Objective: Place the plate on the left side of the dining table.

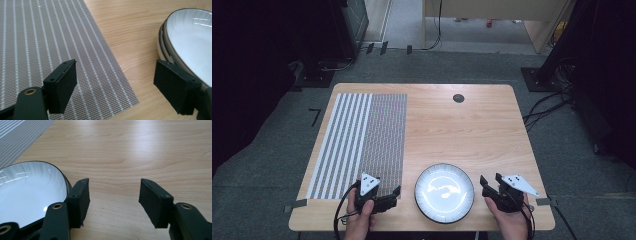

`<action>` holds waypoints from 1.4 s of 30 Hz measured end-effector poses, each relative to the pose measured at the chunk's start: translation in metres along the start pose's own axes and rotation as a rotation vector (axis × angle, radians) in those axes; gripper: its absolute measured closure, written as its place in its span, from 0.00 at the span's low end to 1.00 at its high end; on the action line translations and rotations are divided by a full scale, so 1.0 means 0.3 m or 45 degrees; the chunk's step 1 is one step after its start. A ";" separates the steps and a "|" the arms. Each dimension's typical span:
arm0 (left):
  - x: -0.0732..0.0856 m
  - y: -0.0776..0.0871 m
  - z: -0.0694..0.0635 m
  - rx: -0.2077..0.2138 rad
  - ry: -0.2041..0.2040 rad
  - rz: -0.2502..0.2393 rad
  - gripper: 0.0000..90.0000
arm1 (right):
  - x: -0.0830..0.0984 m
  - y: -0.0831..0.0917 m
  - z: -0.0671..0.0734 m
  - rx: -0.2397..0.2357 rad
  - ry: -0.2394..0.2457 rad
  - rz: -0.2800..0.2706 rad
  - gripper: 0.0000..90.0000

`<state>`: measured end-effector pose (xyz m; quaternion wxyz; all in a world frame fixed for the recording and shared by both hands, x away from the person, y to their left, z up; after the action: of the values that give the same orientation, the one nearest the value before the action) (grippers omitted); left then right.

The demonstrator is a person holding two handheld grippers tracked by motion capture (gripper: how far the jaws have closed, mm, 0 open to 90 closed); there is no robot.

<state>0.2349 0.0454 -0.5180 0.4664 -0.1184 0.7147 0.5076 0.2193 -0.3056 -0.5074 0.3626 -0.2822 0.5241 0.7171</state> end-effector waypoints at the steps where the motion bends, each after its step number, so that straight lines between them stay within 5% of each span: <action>1: -0.004 -0.005 -0.007 0.003 -0.005 -0.001 0.21 | 0.000 0.000 0.001 -0.007 -0.003 0.001 0.48; 15: -0.052 -0.040 -0.078 0.049 -0.011 -0.020 0.21 | 0.000 0.009 0.016 -0.025 -0.004 -0.009 0.50; 24: -0.101 -0.055 -0.143 0.088 -0.060 -0.053 0.21 | 0.002 0.017 0.035 -0.035 0.031 -0.029 0.52; 29: -0.121 -0.060 -0.168 0.095 -0.082 -0.061 0.21 | 0.007 0.012 0.047 -0.084 0.046 -0.015 0.58; 30: -0.125 -0.064 -0.176 0.096 -0.088 -0.054 0.21 | 0.008 0.007 0.052 -0.138 0.028 0.003 0.59; 39: -0.113 -0.077 -0.211 0.082 -0.115 -0.001 0.35 | 0.021 0.000 0.062 -0.169 0.001 0.030 0.72; 42: -0.102 -0.075 -0.215 0.099 -0.111 0.012 0.40 | 0.035 -0.007 0.071 -0.222 -0.043 0.124 0.73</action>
<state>0.2305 -0.0283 -0.5046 0.4990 -0.0745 0.7134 0.4862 0.2144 -0.2826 -0.5105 0.3103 -0.2747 0.4666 0.7814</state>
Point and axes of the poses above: each handheld gripper's, and its own axes: y roughly backward along the jaws, x roughly out of its underside, z roughly to its left, the point moved 5 cm from there along -y, roughly forward along the jaws, and after that the axes turned 9 degrees about -y, right-handed, at the moved point
